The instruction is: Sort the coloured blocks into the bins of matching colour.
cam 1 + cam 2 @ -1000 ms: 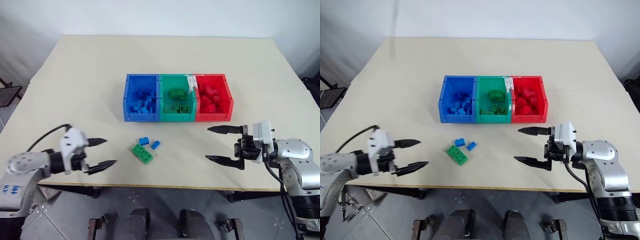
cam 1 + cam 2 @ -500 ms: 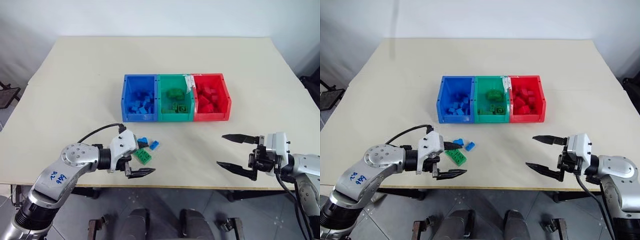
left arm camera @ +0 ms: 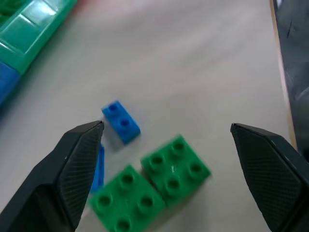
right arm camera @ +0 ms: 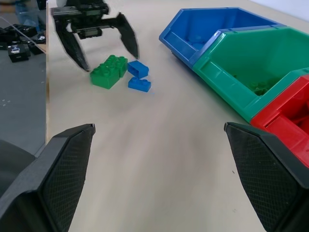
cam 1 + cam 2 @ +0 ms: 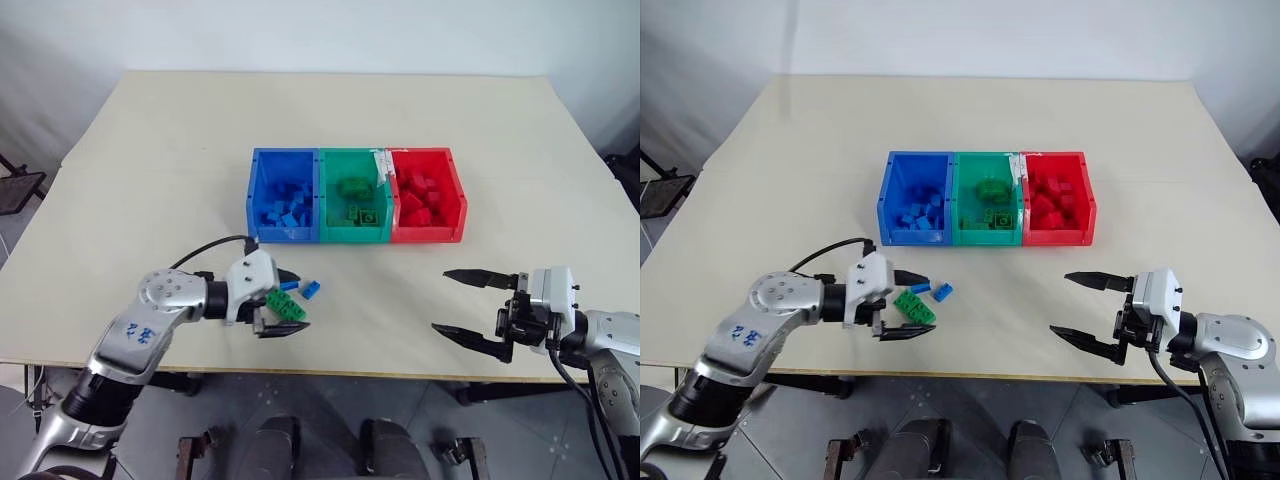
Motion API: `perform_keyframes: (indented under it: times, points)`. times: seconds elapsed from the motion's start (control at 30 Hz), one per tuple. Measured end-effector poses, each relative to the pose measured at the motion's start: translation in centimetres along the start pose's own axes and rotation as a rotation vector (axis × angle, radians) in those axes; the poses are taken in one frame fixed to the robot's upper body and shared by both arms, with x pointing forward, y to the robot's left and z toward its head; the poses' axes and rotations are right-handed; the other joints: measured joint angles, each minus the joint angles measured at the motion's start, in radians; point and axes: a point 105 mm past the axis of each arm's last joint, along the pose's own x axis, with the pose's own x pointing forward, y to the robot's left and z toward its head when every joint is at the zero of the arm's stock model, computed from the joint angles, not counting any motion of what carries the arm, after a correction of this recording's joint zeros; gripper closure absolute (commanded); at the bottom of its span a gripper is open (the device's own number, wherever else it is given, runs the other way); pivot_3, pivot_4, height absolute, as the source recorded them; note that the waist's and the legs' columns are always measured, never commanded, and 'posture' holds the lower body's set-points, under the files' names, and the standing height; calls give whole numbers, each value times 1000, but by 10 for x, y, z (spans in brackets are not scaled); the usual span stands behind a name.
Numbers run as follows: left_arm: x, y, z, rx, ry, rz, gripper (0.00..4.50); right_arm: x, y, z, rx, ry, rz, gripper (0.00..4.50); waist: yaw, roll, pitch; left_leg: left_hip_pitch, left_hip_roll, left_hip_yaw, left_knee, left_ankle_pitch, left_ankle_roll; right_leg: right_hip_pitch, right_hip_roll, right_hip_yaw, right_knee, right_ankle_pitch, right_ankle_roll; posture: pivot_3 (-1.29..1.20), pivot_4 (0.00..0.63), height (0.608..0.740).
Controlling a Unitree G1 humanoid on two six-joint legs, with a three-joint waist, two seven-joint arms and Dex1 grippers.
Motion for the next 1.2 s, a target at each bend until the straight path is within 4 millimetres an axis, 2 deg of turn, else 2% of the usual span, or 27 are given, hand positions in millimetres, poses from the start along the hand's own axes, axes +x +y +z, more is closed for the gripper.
perform_keyframes:
  times: [0.1, 0.23, 0.5, 0.67, 0.93, 0.97, 1.2]
  points:
    - [7, 7, 12, -87, 26, 44, 24, 0, 0, 0, 2, 1, -2, 0, -1, 0, 0, 0, 0, 0, 1, 0, 0, 0, 0, 0, 0, 0, 0, 0, 150, 740]
    - [10, 18, 13, -151, 130, 122, 24, 0, 0, -2, 12, 5, -8, 0, -2, 0, 0, 0, 0, 0, 0, 0, 0, 0, 1, 0, 1, 0, 0, 0, 150, 740]
    - [28, 15, 7, -176, 319, 128, 24, 3, 2, 1, 2, -2, -8, 0, -1, 0, 0, 0, -1, 0, 1, 0, 0, 0, 0, 1, 0, 0, 0, 0, 150, 740]
    - [28, 18, 3, -106, 369, 161, 1200, 3, 4, 2, 0, -2, -13, 0, -1, 0, 0, 0, -1, 0, 1, 0, 0, 0, 1, 1, 0, 0, 0, 0, 150, 740]
    - [31, 15, 1, -118, 377, 144, 3870, 4, 3, 3, -3, -10, -28, 0, -1, 0, 0, 0, 0, 0, 1, 0, 0, 0, 1, 1, 0, 0, 0, 0, 150, 740]
    - [31, 14, 1, -121, 377, 142, 4043, 5, 4, 4, -3, -11, -27, 0, -1, 0, 0, 0, 0, 0, 1, 0, 0, 0, 1, 1, 0, 0, 0, 0, 150, 740]
    - [31, 17, 1, -149, 353, 135, 4051, 5, 3, 4, -3, -13, -34, 0, -1, 0, 0, 0, -1, 0, 1, 0, 0, 0, 1, 1, 0, 0, 0, 0, 150, 740]
